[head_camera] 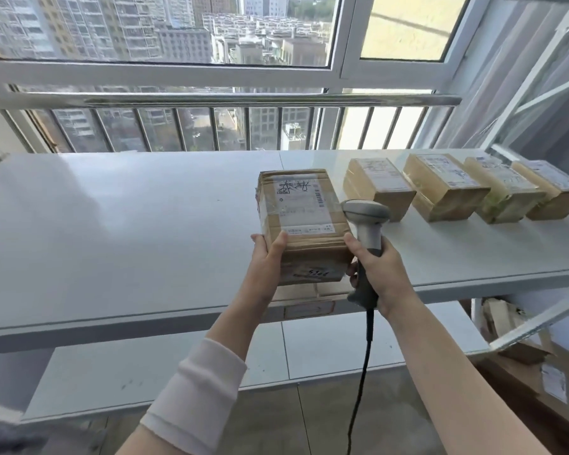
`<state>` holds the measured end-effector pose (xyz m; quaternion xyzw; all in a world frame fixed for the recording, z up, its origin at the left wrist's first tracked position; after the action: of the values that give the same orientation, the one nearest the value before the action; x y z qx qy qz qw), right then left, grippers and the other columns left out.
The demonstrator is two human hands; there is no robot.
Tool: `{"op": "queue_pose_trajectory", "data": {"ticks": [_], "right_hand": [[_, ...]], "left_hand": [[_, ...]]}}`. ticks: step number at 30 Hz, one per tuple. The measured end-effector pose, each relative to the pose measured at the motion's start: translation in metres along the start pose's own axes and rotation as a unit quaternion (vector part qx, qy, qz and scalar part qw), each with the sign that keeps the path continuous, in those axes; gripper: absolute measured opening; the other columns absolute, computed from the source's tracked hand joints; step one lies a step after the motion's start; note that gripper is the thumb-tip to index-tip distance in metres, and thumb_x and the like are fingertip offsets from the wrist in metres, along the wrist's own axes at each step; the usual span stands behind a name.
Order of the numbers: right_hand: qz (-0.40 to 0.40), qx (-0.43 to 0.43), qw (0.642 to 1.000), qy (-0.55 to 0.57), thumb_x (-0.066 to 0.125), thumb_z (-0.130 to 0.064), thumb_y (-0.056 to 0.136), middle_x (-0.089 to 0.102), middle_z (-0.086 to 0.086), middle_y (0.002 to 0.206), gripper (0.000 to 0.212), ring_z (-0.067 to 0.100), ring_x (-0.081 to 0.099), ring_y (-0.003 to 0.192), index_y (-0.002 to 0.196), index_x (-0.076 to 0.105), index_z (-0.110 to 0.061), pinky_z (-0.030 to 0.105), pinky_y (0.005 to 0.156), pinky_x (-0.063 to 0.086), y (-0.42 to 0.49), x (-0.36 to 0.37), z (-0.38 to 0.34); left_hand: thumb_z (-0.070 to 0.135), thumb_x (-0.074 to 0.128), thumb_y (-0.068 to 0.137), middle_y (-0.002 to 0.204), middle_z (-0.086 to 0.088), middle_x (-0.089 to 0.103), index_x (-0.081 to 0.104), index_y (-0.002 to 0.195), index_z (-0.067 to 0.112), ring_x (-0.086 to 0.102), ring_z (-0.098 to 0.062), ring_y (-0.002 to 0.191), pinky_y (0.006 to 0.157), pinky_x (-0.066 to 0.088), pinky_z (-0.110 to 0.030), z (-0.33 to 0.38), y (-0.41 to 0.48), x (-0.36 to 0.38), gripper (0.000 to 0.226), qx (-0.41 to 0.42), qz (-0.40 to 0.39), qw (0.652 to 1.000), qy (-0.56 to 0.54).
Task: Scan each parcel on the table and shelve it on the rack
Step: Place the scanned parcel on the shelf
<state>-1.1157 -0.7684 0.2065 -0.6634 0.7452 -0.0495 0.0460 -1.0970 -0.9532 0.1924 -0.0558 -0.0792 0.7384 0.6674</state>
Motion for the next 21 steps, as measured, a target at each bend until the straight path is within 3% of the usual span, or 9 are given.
{"op": "queue_pose_trajectory", "data": {"ticks": [4, 11, 14, 16, 18, 21], "right_hand": [[-0.009, 0.021, 1.000, -0.009, 0.070, -0.038, 0.081, 0.053, 0.006, 0.065, 0.027, 0.015, 0.050, 0.046, 0.094, 0.055, -0.019, 0.028, 0.046, 0.045, 0.013, 0.016, 0.008], [-0.003, 0.033, 0.999, -0.014, 0.070, -0.041, 0.080, 0.054, 0.007, 0.063, 0.029, 0.013, 0.048, 0.039, 0.091, 0.054, -0.020, 0.025, 0.043, 0.043, 0.034, 0.016, 0.009], [0.000, 0.035, 0.999, -0.002, 0.070, -0.040, 0.080, 0.054, 0.008, 0.067, 0.029, 0.013, 0.049, 0.041, 0.092, 0.054, -0.020, 0.024, 0.042, 0.042, 0.042, 0.015, 0.009], [-0.001, 0.037, 0.999, 0.007, 0.070, -0.041, 0.080, 0.056, 0.009, 0.070, 0.031, 0.011, 0.049, 0.040, 0.094, 0.055, -0.019, 0.023, 0.042, 0.042, 0.047, 0.014, 0.009], [-0.003, 0.042, 0.999, 0.009, 0.069, -0.042, 0.080, 0.059, 0.011, 0.071, 0.034, 0.013, 0.050, 0.041, 0.100, 0.056, -0.018, 0.024, 0.042, 0.043, 0.050, 0.011, 0.009], [-0.003, 0.041, 0.999, 0.021, 0.065, -0.041, 0.084, 0.067, 0.009, 0.068, 0.031, 0.017, 0.052, 0.046, 0.104, 0.057, -0.018, 0.024, 0.042, 0.044, 0.054, -0.001, 0.012]], "left_hand": [[0.049, 0.034, 0.096, 0.146, -0.008, 0.035, 0.012, 0.148, 0.009, 0.038, -0.021, 0.131, 0.112, 0.030, -0.039, -0.008, 0.015, -0.013, 0.070, -0.024, 0.012, 1.000, -0.002], [0.047, 0.035, 0.096, 0.145, -0.009, 0.036, 0.014, 0.148, 0.008, 0.039, -0.022, 0.131, 0.112, 0.030, -0.039, -0.007, 0.035, -0.009, 0.069, -0.033, 0.015, 0.999, 0.007], [0.050, 0.035, 0.095, 0.152, -0.009, 0.026, 0.011, 0.149, 0.010, 0.034, -0.022, 0.135, 0.114, 0.026, -0.041, -0.006, 0.043, -0.005, 0.072, -0.033, 0.008, 0.999, 0.021], [0.054, 0.034, 0.093, 0.157, -0.010, 0.013, -0.002, 0.150, 0.013, 0.024, -0.023, 0.141, 0.116, 0.020, -0.042, -0.005, 0.047, -0.003, 0.078, -0.042, 0.003, 0.998, 0.041], [0.058, 0.033, 0.091, 0.158, -0.011, -0.007, -0.016, 0.147, 0.014, 0.001, -0.022, 0.146, 0.118, 0.005, -0.041, 0.000, 0.049, -0.006, 0.086, -0.032, 0.024, 0.995, 0.095], [0.067, 0.033, 0.077, 0.154, -0.008, -0.026, -0.019, 0.146, 0.015, -0.024, -0.015, 0.141, 0.112, -0.010, -0.031, 0.025, 0.042, -0.019, 0.101, 0.089, 0.092, 0.966, 0.222]]}}
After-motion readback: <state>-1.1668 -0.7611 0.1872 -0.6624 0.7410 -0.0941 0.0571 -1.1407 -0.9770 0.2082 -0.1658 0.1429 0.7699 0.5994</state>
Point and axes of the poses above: each hand's wrist, its own y-axis towards the middle knuckle, its own x-axis out of the palm, z = x × y, the point moved 7 cm from there along y, towards the middle knuckle
